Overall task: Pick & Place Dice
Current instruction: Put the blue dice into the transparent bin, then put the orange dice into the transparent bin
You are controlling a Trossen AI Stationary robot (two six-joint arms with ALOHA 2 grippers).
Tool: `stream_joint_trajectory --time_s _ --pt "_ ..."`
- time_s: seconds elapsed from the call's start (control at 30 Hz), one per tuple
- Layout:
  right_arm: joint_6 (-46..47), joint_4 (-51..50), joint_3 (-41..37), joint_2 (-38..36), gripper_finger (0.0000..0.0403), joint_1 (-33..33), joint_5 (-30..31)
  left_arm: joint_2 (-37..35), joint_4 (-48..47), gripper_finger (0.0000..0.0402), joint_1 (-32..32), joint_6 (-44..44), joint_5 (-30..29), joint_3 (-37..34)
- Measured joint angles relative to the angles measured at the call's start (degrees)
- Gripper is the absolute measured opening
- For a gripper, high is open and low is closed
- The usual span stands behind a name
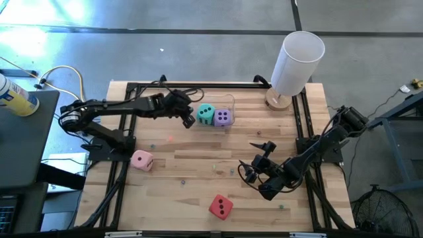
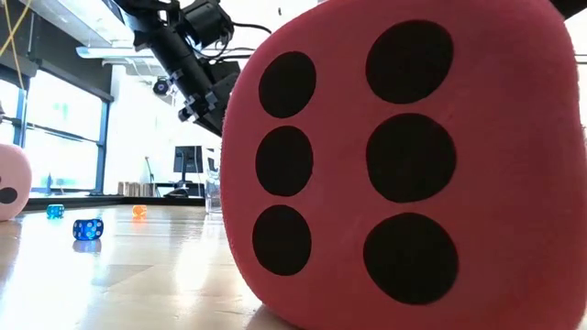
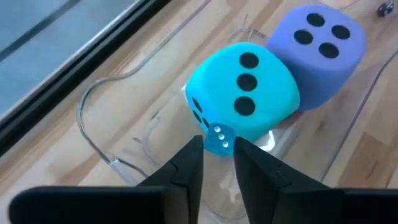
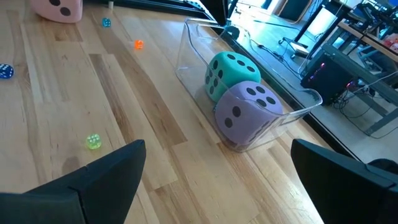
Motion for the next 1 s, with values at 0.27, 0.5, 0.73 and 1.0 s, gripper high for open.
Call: stream_joint_trajectory --time_s 0.27,0.5,0.73,1.0 --pt "0.01 0.04 0.0 0.0 0.0394 0.0 -0.02 0.0 0.57 0.0149 -1.69 2.45 -0.06 0.0" --pt "0.01 0.02 0.0 0.0 0.0394 0.0 -0.02 -1.32 0.53 0.016 -3.84 2.38 0.04 0.0" --pt "0.01 0.02 0.0 0.0 0.0394 0.0 -2.17 -7.98 -6.27 0.016 -12.11 2.36 1.91 0.0" --pt "-0.03 0.04 0.0 0.0 0.0394 0.0 -2.99 -12.2 -27.93 0.0159 -20.27 -4.28 1.66 -0.01"
